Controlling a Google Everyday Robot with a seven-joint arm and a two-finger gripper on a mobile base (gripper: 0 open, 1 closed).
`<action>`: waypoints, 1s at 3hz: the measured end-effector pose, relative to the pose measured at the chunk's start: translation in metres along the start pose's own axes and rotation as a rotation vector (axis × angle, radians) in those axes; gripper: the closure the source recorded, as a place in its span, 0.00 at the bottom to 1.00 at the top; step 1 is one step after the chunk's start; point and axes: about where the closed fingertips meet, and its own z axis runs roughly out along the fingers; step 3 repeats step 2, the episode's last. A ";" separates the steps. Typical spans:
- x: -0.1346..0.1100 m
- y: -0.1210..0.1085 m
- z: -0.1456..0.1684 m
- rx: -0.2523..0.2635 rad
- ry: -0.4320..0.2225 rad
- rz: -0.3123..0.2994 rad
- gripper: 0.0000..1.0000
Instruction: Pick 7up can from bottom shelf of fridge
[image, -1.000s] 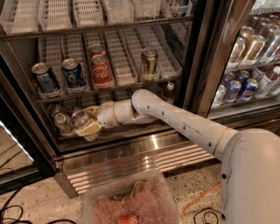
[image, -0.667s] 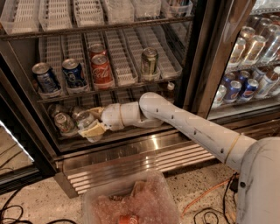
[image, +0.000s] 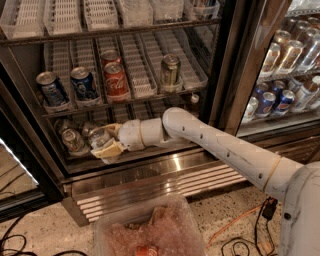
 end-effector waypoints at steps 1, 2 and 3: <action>0.003 0.004 -0.004 0.018 -0.008 0.007 1.00; 0.003 0.004 -0.004 0.018 -0.008 0.007 1.00; 0.003 0.004 -0.004 0.018 -0.008 0.007 1.00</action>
Offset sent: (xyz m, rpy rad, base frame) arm -0.0024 -0.0123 -0.0052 0.0150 0.0054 -0.0409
